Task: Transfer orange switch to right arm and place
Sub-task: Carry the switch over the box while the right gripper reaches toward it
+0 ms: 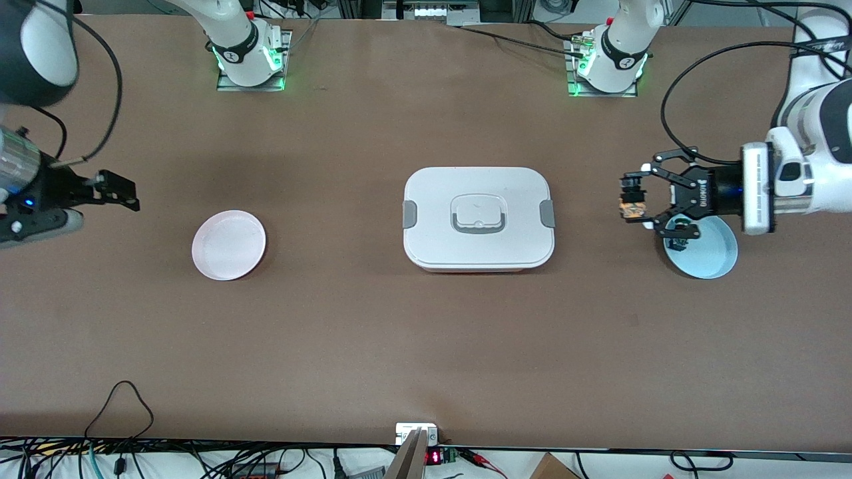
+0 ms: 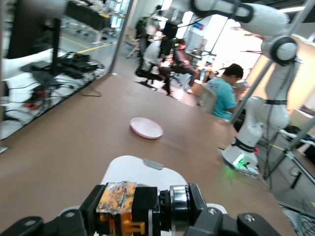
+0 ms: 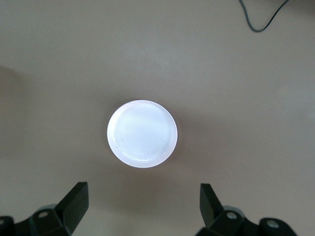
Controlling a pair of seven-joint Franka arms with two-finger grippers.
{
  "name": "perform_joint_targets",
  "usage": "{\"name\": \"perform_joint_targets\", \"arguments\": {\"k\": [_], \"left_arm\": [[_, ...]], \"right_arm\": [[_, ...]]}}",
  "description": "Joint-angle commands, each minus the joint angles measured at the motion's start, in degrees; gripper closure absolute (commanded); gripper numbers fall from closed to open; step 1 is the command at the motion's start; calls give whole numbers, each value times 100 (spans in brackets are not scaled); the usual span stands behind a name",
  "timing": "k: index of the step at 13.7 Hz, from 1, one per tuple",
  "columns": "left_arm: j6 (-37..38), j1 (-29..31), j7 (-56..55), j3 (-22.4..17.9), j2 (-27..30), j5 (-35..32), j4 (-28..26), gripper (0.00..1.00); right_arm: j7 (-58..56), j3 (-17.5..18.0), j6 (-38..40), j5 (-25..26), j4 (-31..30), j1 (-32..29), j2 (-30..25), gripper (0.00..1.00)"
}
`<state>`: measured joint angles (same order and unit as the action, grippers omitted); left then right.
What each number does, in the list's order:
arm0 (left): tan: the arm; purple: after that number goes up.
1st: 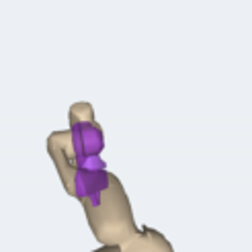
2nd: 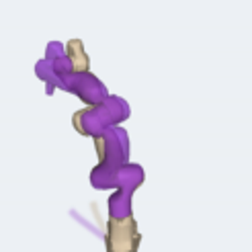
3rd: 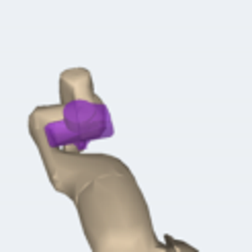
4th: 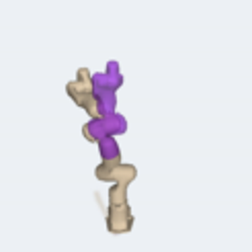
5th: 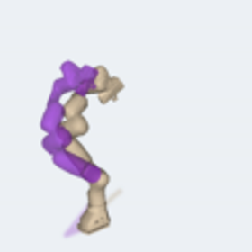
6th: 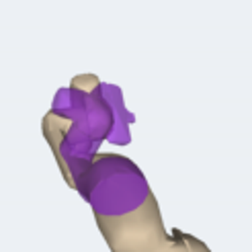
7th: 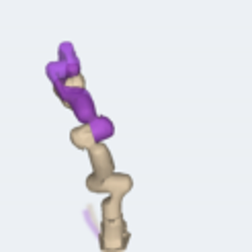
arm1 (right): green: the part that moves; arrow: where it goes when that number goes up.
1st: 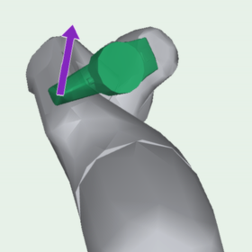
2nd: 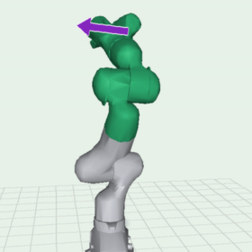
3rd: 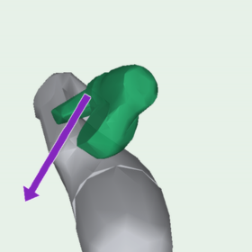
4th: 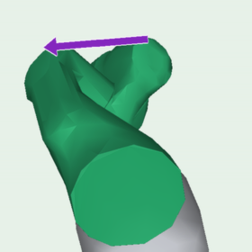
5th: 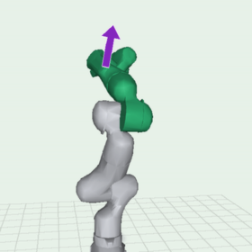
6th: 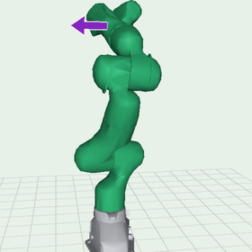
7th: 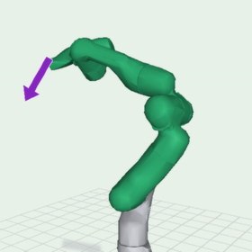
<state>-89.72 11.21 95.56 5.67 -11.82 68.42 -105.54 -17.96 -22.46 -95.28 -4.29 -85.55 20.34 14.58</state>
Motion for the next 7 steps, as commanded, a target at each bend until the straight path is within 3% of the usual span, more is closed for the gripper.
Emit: {"name": "perform_joint_targets", "arguments": {"k": [1, 3, 7], "left_arm": [[410, -92, 385, -40, -162, 207, -55, 100], [560, -110, 489, -40, -223, 355, -55, 100], [587, -390, 1210, -14, -496, 1015, -55, 100]], "right_arm": [[2, 22, -9, -71, -14, 4, 150, 0], [544, 22, 44, -474, -146, 5, 107, 0], [671, 22, -122, -1010, -1225, 14, -446, 0]]}}
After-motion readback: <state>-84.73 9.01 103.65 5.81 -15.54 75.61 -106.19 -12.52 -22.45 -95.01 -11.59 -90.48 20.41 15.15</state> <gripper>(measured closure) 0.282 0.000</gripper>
